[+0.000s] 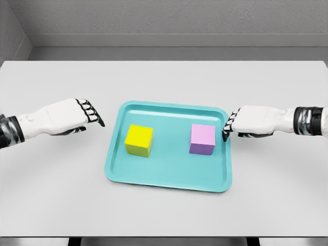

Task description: Push two cubes

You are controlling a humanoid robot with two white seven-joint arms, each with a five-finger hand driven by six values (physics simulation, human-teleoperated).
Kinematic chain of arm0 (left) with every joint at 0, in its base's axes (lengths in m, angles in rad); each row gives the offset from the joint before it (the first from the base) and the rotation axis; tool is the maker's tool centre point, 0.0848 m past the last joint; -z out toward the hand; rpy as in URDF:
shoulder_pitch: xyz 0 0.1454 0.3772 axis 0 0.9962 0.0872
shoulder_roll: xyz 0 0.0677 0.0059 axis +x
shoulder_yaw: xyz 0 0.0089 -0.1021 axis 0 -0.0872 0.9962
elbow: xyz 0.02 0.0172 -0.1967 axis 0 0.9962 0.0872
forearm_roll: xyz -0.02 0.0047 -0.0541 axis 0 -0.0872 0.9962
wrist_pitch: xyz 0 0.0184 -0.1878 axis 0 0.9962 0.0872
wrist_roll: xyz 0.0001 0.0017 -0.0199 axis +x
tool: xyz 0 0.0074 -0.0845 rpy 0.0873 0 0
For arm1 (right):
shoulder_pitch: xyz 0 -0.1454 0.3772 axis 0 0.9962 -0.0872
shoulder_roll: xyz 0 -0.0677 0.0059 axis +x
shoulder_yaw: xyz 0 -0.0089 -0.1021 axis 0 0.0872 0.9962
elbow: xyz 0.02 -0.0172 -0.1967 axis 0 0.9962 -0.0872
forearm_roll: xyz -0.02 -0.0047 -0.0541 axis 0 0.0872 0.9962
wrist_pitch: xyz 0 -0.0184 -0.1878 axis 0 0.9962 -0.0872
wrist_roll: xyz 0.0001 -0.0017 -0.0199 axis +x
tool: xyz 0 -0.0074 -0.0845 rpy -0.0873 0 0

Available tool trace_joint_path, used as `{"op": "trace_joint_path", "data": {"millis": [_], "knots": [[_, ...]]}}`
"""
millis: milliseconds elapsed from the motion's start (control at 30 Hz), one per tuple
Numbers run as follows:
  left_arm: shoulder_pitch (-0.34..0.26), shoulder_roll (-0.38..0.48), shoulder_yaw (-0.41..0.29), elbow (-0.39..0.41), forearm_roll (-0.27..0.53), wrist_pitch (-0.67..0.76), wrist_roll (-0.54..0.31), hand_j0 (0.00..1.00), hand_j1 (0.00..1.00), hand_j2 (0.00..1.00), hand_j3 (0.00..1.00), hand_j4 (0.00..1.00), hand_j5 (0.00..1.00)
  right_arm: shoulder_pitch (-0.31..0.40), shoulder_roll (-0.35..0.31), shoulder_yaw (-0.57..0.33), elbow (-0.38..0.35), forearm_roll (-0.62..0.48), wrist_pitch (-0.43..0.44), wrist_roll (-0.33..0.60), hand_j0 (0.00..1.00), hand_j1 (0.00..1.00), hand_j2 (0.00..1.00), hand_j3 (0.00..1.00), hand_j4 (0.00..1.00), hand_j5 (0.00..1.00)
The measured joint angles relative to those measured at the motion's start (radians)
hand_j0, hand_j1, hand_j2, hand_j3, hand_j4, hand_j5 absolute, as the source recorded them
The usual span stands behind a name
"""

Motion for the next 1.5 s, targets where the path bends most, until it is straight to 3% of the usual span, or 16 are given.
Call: {"op": "trace_joint_path", "data": {"millis": [333, 800, 1500], "knots": [[-0.003, -0.061, -0.019, -0.019, -0.008, 0.0, -0.061, 0.65, 0.65, 0.65, 0.65, 0.65, 0.65, 0.0, 0.026, 0.004, 0.002, 0.024, 0.0, 0.0, 0.57, 0.57, 0.57, 0.57, 0.57, 0.57], [-0.008, -0.075, -0.037, -0.049, -0.008, 0.0, -0.068, 0.65, 0.65, 0.65, 0.65, 0.65, 0.65, -0.006, 0.085, 0.001, 0.033, 0.035, 0.012, 0.002, 0.57, 0.57, 0.57, 0.57, 0.57, 0.57], [-0.006, -0.105, -0.043, -0.075, -0.006, 0.0, -0.093, 0.65, 0.65, 0.65, 0.65, 0.65, 0.65, -0.003, 0.115, 0.002, 0.034, 0.038, 0.006, 0.001, 0.57, 0.57, 0.57, 0.57, 0.57, 0.57]]}}
